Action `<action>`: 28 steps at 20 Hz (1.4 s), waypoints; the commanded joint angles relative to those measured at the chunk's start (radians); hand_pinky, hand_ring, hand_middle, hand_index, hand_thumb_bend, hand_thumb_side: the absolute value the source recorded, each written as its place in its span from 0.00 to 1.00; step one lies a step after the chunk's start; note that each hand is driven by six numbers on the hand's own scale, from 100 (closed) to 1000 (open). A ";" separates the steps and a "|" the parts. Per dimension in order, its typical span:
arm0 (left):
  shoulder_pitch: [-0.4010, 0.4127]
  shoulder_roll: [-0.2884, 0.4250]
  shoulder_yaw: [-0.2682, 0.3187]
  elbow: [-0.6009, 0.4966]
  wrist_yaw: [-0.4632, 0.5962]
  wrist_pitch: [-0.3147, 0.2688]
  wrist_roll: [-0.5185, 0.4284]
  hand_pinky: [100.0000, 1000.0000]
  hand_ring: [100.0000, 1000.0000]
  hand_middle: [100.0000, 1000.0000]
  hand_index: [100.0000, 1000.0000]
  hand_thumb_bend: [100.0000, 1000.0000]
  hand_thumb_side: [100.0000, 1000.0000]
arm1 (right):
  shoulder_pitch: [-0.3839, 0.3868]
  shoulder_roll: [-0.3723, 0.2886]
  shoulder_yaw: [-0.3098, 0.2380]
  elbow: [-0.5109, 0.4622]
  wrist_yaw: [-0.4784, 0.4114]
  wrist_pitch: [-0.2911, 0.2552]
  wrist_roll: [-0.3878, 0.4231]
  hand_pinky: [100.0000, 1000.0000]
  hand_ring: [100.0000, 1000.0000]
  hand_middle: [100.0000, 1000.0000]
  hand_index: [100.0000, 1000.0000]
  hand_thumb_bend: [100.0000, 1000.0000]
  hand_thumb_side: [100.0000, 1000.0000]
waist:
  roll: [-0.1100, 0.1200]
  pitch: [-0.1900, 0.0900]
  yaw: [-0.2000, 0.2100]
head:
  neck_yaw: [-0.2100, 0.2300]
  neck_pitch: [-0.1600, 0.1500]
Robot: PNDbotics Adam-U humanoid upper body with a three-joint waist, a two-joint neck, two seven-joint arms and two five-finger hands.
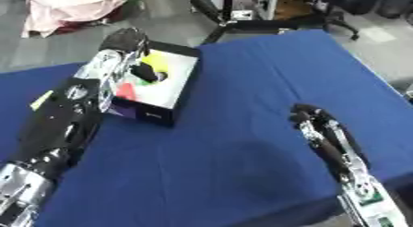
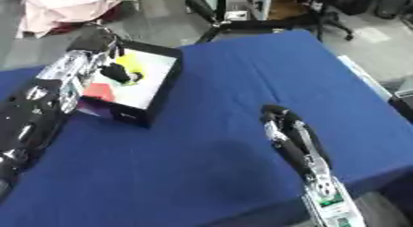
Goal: Pick up objects on the table and place them in the box.
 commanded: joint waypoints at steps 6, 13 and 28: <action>-0.027 0.152 -0.037 -0.149 0.091 -0.096 -0.121 0.76 0.71 0.77 0.87 0.90 0.59 | -0.007 -0.008 -0.008 -0.008 0.000 -0.002 -0.004 0.77 0.75 0.73 0.78 0.00 0.56 | -0.007 -0.017 0.020 | -0.004 -0.002; 0.024 0.414 -0.028 -0.433 0.248 -0.107 -0.301 0.76 0.68 0.74 0.86 0.82 0.55 | 0.002 -0.019 -0.015 -0.006 0.004 -0.002 -0.011 0.77 0.75 0.73 0.78 0.00 0.57 | 0.003 -0.021 0.046 | -0.012 -0.002; 0.192 0.468 0.086 -0.170 0.195 -0.019 -0.388 0.74 0.65 0.72 0.84 0.80 0.46 | 0.004 -0.022 -0.019 -0.006 0.005 -0.001 -0.017 0.77 0.75 0.73 0.78 0.00 0.57 | 0.000 -0.018 0.059 | -0.021 -0.002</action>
